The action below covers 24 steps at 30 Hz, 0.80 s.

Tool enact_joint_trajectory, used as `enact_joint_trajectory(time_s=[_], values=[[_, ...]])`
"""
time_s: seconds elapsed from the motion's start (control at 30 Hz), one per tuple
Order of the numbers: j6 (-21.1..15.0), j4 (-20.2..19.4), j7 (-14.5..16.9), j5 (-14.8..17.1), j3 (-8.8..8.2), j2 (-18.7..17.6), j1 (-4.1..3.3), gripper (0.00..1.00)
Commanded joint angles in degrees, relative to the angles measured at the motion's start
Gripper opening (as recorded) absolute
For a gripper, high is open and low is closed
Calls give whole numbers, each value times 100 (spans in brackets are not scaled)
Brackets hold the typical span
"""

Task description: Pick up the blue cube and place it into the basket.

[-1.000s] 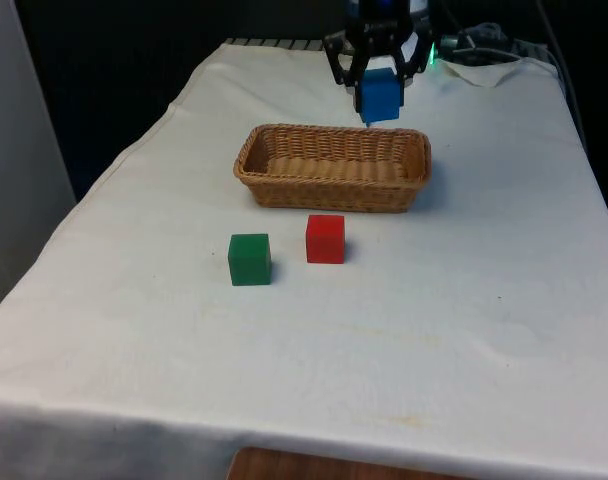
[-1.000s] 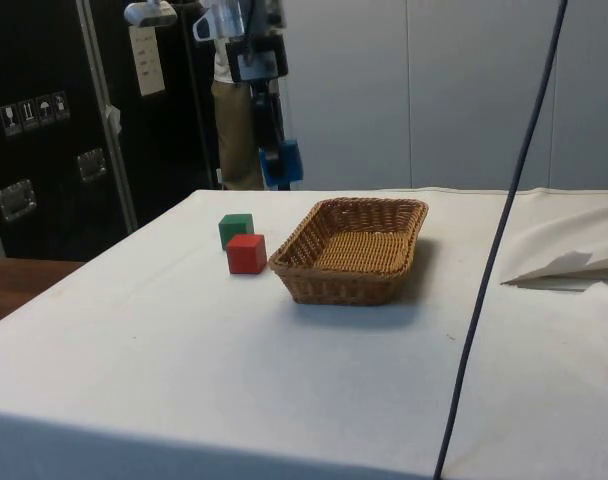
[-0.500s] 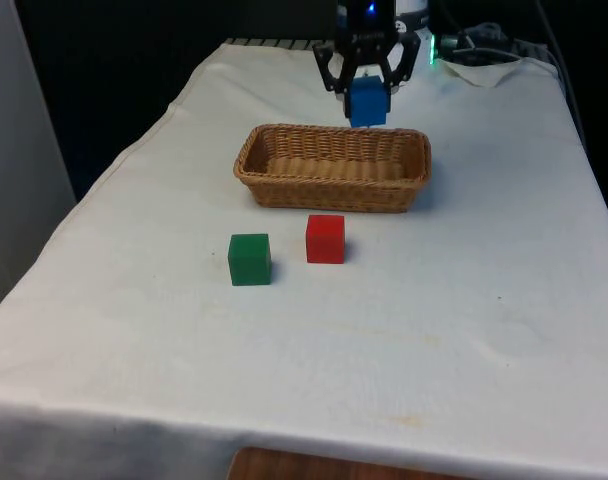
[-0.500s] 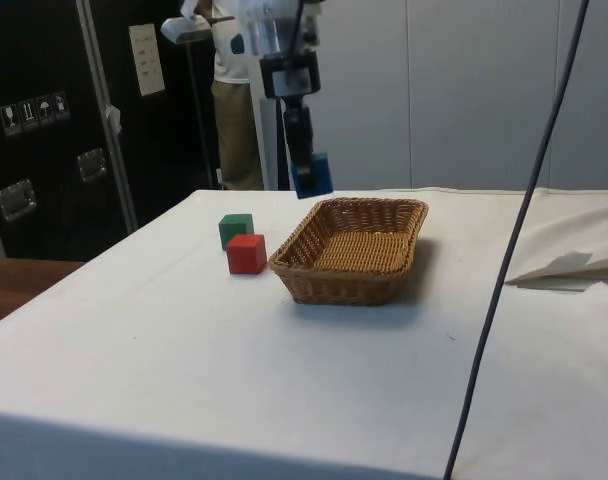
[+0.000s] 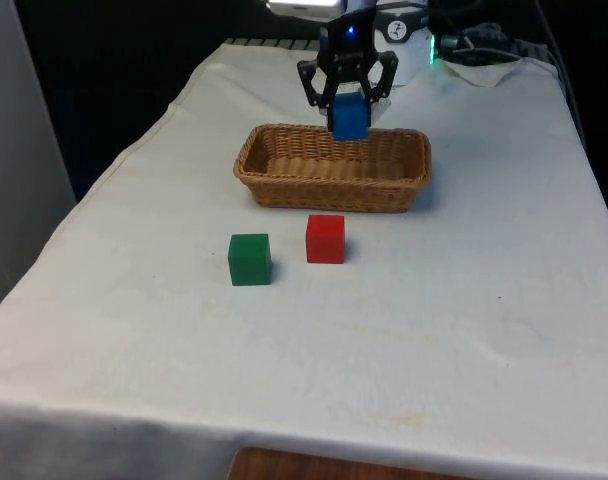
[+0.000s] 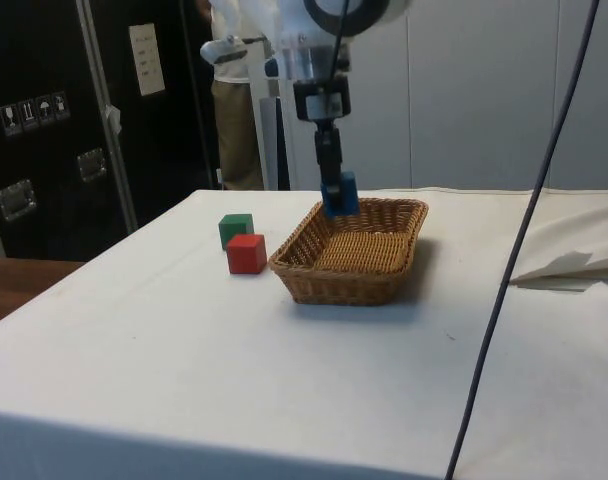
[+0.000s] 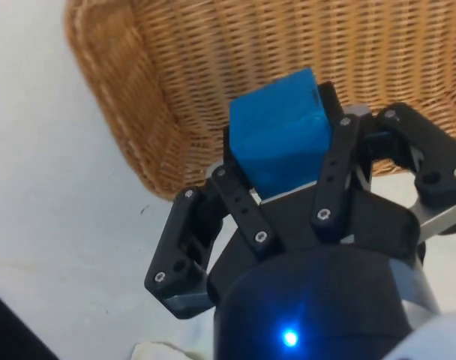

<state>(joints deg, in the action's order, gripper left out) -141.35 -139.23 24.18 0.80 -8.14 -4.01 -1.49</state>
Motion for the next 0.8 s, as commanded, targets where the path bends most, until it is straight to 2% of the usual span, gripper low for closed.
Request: enact_joint_trajectory(time_s=[0.0,0.07,0.23,0.27,0.33,0.37,0.53,0.77], values=[[-69,-6,11,-17,6,-23,23,0],[-252,-97,109,17,-86,-97,23,0],[-550,-229,206,52,-183,-229,17,0],[-430,-172,155,6,-183,-229,0,0],[-751,-298,252,69,-229,-332,29,0],[-791,-315,258,74,-241,-355,23,0],[-848,-309,206,6,-292,-430,0,0],[-854,-315,229,40,-286,-430,6,3]])
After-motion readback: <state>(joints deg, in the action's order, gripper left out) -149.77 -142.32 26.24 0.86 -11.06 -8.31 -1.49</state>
